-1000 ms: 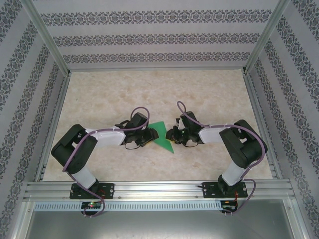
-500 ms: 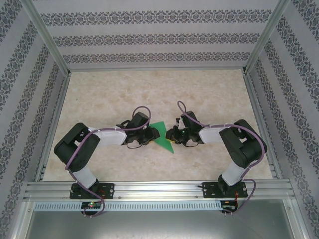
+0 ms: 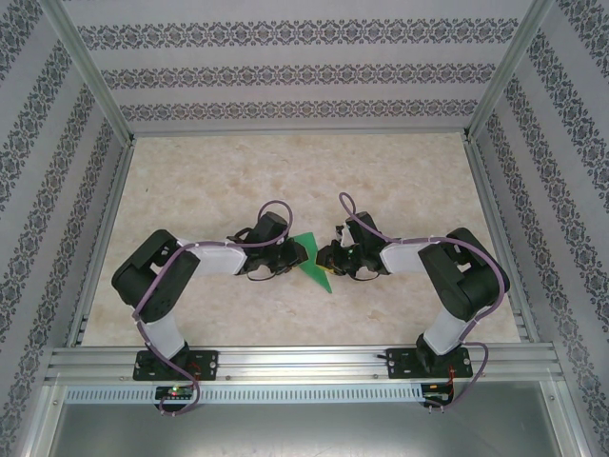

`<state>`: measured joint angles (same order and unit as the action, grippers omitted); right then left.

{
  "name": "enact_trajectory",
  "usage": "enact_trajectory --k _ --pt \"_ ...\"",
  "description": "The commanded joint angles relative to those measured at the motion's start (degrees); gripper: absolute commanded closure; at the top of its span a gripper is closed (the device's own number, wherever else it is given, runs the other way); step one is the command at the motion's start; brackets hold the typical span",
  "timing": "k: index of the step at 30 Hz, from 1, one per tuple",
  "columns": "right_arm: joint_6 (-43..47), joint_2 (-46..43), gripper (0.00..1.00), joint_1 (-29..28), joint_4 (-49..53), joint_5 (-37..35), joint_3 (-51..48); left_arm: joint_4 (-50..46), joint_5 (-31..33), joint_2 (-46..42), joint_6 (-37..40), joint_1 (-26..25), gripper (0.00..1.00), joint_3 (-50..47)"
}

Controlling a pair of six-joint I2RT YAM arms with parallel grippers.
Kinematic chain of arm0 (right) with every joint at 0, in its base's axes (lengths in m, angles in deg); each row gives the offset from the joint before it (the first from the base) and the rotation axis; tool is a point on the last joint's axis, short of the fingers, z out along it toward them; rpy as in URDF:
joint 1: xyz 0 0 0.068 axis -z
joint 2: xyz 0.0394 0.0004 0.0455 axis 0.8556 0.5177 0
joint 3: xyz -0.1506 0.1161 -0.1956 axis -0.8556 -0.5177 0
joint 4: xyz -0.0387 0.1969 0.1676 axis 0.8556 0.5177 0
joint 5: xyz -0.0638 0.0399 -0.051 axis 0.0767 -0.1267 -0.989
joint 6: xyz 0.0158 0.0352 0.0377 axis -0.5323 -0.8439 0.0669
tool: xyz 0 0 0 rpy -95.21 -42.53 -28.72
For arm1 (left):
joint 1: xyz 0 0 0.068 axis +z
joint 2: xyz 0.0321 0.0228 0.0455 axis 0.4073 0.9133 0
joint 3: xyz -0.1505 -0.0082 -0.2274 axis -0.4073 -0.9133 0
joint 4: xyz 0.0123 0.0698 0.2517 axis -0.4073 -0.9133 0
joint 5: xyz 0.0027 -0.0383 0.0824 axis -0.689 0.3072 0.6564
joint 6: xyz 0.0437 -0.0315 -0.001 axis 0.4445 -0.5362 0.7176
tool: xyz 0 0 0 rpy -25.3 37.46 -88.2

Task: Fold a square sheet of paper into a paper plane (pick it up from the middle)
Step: Fold the wing for the fifth time at the center of the table.

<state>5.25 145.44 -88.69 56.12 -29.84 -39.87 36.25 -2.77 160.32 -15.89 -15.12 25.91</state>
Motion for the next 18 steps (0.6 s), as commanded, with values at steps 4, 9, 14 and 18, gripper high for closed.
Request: enact_trajectory --k 4,9,14,18 --pt "2.3 0.5 0.76 -1.1 -3.4 -6.6 -2.4 -2.0 0.1 0.5 1.5 -0.6 0.94 3.9" --pt "7.2 -6.5 0.71 -2.0 -0.5 -11.8 -4.2 -5.1 0.6 0.4 1.2 -0.6 0.95 5.4" --pt "12.7 -16.0 0.63 -5.7 -1.2 -25.5 -9.7 -6.5 0.6 0.5 1.3 -0.6 0.95 6.1" --pt "21.7 -23.3 0.58 -14.9 -3.7 -41.6 -13.4 -6.9 0.6 0.5 1.5 -0.6 0.95 6.4"
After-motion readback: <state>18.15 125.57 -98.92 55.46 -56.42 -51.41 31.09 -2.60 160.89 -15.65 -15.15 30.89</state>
